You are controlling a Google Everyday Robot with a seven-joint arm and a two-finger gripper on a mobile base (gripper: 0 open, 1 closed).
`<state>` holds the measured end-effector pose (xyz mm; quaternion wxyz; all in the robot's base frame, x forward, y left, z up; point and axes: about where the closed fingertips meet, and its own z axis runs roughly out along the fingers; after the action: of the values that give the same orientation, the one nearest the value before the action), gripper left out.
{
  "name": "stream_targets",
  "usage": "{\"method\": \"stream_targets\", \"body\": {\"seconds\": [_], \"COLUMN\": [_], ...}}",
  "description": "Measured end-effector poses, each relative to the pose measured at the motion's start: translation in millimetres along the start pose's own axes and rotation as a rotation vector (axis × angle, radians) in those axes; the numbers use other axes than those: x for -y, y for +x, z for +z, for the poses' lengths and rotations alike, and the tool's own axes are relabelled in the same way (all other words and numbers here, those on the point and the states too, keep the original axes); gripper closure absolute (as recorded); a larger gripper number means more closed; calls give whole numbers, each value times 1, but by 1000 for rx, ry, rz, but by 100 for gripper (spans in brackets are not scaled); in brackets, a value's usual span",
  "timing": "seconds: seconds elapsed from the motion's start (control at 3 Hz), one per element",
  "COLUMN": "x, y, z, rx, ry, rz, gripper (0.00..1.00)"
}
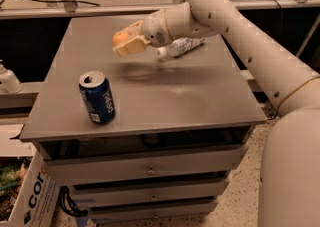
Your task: Move orange near pepsi can
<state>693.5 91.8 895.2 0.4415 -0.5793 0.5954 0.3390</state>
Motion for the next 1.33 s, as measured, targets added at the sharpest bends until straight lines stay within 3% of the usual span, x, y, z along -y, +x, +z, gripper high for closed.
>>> {"method": "stream_targets", "body": {"seconds": [0.67,1.33], "x": [-33,-85], "y": [6,19], "z": [-2,-32], "rx": [-6,-33], "ry": [-58,-110], "rz": [28,80], "gripper": [100,100]}}
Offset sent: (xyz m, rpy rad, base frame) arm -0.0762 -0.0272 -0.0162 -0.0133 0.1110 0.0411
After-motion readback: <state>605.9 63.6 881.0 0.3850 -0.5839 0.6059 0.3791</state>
